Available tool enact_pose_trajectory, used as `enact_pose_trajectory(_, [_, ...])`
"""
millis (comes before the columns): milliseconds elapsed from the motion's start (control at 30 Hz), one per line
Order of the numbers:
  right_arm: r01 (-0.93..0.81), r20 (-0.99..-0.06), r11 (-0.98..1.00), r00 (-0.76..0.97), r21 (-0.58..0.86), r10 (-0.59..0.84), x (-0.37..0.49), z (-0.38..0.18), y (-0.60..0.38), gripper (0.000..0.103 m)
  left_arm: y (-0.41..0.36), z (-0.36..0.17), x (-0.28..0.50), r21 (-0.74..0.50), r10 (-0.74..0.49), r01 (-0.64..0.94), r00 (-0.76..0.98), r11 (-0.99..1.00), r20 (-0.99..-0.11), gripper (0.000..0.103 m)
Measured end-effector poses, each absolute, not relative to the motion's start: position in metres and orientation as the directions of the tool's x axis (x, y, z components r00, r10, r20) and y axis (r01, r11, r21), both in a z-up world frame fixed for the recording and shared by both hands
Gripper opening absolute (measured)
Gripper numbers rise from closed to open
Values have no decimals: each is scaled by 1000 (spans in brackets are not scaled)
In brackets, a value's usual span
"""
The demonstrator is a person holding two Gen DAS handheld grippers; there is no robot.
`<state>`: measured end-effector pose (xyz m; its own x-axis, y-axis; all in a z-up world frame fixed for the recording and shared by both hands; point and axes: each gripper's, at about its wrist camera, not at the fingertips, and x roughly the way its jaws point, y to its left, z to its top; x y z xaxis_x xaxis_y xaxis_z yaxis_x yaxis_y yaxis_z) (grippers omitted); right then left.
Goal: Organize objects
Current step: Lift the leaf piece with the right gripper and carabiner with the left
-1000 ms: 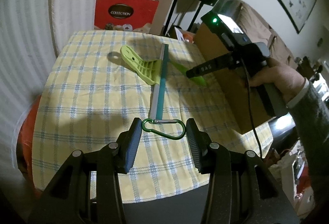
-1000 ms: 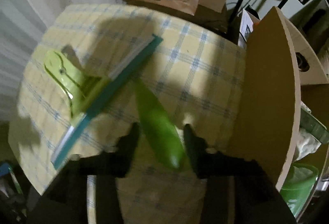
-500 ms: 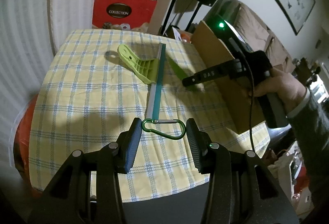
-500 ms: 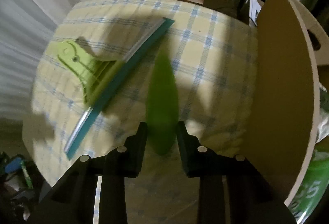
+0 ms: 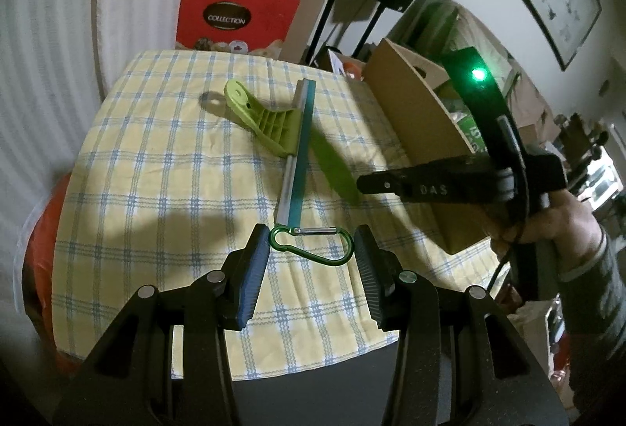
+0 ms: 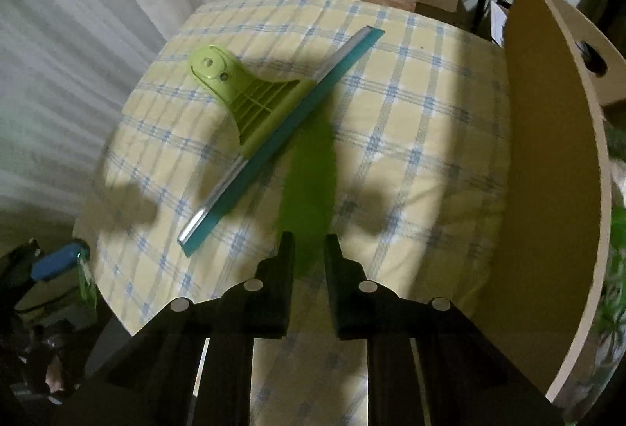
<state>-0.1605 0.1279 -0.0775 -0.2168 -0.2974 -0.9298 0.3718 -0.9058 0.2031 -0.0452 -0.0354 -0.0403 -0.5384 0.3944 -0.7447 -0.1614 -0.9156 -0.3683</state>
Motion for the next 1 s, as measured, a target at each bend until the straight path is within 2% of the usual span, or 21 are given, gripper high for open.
enact_pose_trajectory(100, [367, -929, -923, -288, 118, -233, -160, -75, 127, 18, -34, -42, -45, -374, 399, -161, -535, -913, -745, 42])
enact_pose_trajectory(133, [362, -922, -926, -313, 107, -229, -160, -75, 125, 24, -34, -43, -44, -373, 399, -161, -533, -914, -746, 42])
enact_pose_trajectory(167, [360, -916, -927, -330, 102, -229, -158, -75, 122, 40, -34, -44, -44, -372, 398, -160, -532, -914, -748, 41])
enact_pose_trajectory(200, [359, -909, -929, -350, 95, -228, -157, -75, 120, 51, -34, -45, -44, -372, 397, -159, -531, -915, -749, 42])
enact_pose_trajectory(600, [305, -882, -952, -444, 16, -157, -153, -103, 103, 52, -47, -49, -43, -373, 382, -129, -532, -919, -756, 42])
enact_pose_trajectory(833, [271, -860, -962, -486, 19, -154, -149, -106, 104, 52, -43, -51, -45, -356, 366, -127, -530, -926, -765, 42])
enact_pose_trajectory(967, [272, -850, -962, -504, 15, -156, -146, -106, 102, 49, -43, -50, -47, -349, 358, -121, -535, -929, -765, 42])
enact_pose_trajectory(1000, [275, -846, -961, -508, 15, -159, -145, -106, 102, 44, -44, -50, -47, -348, 356, -120, -536, -930, -765, 42])
